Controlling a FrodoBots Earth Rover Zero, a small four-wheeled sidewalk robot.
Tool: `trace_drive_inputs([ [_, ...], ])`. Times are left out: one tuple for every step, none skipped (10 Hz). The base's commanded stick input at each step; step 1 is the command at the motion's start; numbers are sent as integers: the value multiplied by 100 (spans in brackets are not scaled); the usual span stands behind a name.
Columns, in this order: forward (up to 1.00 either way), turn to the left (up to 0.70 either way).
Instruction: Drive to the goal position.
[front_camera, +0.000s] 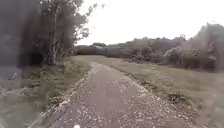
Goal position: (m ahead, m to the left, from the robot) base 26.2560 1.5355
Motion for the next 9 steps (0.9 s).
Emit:
trace_drive_inputs([
  [100,11],
  [100,11],
  [100,6],
  [100,5],
  [100,4],
  [100,3],
  [100,19],
  [100,4],
  [100,4],
])
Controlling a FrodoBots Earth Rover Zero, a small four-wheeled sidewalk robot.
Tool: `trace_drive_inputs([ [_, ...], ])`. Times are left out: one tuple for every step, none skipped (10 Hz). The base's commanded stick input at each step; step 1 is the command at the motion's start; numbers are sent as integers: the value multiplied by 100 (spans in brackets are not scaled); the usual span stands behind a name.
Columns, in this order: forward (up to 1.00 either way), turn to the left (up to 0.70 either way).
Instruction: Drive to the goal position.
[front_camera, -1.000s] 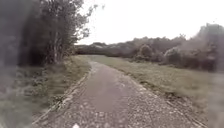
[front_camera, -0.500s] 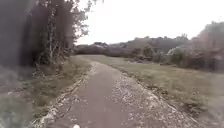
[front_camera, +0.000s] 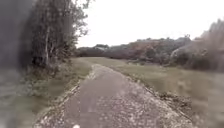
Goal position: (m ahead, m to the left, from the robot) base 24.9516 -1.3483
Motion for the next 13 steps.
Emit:
trace_drive_inputs([
  [100,3],
  [100,0],
  [100,0],
  [100,0],
  [100,1],
  [100,2],
  [100,12],
  [100,25],
  [100,36],
  [100,6],
  [100,5],
  [100,3],
  [100,0],
])
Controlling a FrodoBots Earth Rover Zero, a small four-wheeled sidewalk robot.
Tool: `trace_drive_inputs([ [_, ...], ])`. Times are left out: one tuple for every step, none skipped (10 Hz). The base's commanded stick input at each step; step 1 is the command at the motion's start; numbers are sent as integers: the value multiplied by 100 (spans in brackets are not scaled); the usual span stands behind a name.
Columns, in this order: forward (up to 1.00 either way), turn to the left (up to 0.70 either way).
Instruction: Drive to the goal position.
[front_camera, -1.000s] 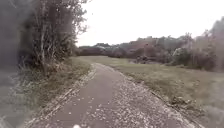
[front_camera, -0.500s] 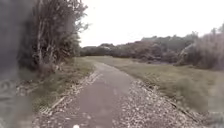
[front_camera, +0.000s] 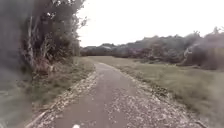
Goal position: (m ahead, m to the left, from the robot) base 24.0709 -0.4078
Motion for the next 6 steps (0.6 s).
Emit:
trace_drive_inputs([
  [100,0],
  [100,0],
  [100,0],
  [100,0],
  [100,0],
  [100,0],
])
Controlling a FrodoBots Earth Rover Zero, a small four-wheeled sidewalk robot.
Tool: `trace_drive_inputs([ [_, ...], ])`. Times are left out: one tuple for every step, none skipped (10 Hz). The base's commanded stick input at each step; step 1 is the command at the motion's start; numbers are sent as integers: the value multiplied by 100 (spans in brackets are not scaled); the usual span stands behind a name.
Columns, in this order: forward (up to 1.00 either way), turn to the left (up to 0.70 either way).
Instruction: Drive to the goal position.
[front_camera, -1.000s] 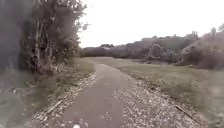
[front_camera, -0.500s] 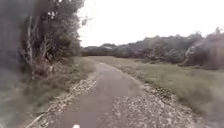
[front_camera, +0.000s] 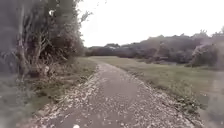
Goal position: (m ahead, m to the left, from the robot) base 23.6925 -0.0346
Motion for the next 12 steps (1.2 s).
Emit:
trace_drive_inputs([
  [100,0],
  [100,0],
  [100,0],
  [100,0],
  [100,0],
  [100,0],
  [100,0],
  [100,0],
  [100,0],
  [100,0],
  [100,0],
  [100,0],
])
